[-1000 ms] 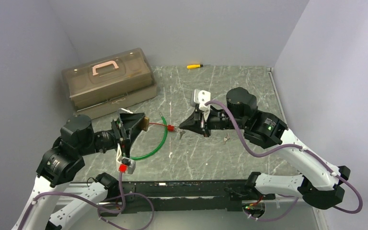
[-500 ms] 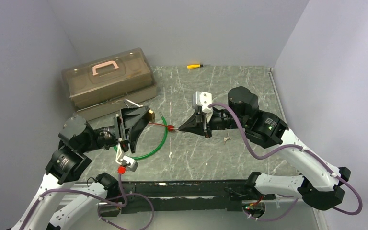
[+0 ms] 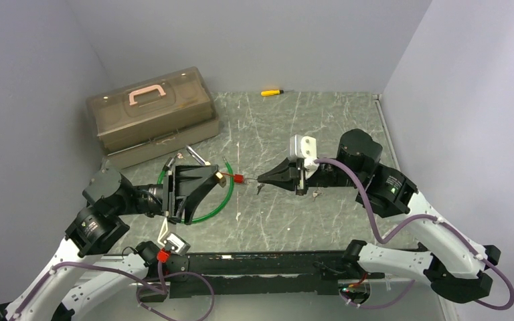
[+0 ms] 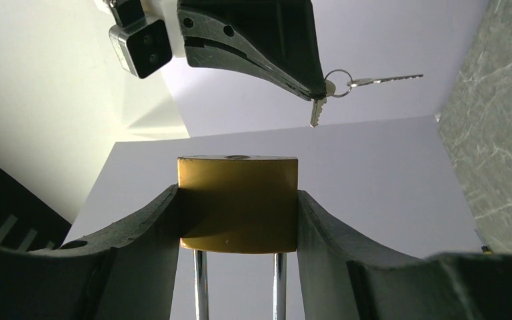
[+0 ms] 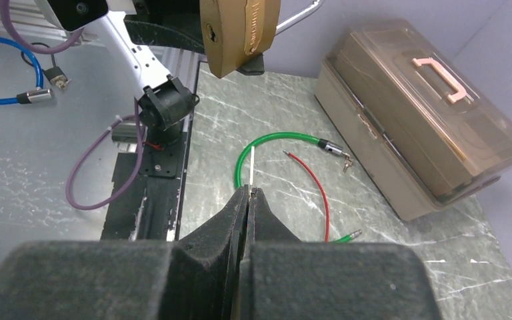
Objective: Unlock with the key
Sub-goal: Pick up the lock from the center of the board.
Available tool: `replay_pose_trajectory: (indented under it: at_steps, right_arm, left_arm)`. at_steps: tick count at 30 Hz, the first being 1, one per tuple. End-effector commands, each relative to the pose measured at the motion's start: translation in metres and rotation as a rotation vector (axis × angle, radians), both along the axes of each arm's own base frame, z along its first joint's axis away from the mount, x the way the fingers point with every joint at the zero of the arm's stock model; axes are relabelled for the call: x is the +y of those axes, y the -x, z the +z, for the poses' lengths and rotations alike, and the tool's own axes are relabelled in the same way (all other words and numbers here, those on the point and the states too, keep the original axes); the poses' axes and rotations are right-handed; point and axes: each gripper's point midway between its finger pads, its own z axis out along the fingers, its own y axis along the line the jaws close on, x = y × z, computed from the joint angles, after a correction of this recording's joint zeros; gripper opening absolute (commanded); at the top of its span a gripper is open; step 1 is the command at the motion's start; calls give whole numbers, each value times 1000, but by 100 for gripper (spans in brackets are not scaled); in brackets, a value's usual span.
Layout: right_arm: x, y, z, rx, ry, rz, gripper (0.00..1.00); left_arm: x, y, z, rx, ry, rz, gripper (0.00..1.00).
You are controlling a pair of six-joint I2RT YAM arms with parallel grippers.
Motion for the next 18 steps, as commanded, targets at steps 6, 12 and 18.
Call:
replay_pose_trajectory:
  at_steps: [6,12,18]
  right_arm:
    - [-6,6,18,-95,-62,22,0]
    - [-10,4,17,-119,-64,5,0]
    - [-12,4,20,-142,-69,0,0]
  left_arm:
    - [4,26,38,-125,116,-92,0]
    - [6,38,43,-146,128,-133,0]
    - [8,43,46,-124,136,-151,0]
